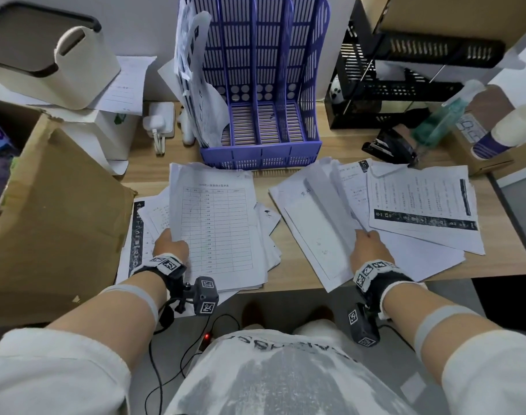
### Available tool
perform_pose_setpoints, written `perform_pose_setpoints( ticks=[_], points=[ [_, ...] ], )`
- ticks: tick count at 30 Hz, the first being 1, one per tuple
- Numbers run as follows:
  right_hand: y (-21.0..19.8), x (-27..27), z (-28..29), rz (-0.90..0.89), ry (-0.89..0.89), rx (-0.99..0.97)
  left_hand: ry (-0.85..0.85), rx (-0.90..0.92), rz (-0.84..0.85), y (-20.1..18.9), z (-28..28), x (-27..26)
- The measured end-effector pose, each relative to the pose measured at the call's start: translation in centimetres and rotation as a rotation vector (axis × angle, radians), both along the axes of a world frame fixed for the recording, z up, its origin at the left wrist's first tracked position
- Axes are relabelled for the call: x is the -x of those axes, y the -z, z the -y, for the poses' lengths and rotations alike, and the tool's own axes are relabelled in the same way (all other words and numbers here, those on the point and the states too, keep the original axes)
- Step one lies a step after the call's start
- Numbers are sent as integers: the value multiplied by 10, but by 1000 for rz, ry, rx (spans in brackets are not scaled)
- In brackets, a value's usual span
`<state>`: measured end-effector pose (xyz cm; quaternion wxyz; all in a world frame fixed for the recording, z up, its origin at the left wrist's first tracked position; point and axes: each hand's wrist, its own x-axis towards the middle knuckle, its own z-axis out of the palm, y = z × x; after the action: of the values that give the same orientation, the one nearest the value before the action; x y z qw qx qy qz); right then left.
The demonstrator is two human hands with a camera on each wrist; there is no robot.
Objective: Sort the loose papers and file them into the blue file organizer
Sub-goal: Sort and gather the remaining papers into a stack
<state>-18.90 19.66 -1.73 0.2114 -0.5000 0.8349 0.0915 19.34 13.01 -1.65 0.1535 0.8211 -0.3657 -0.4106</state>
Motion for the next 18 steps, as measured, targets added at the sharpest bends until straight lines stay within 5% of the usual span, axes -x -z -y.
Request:
perform_pose_setpoints(
  ticks=[6,15,18],
  points=[
    [14,-23,-3,-45,-157,-166,27,1,0,3,1,3],
    [10,-44,15,-73,-111,-313,7,11,13,6,-2,-1],
    [4,-51,17,-35,-70,-227,-26,21,-36,5,-3,-14]
  ],
)
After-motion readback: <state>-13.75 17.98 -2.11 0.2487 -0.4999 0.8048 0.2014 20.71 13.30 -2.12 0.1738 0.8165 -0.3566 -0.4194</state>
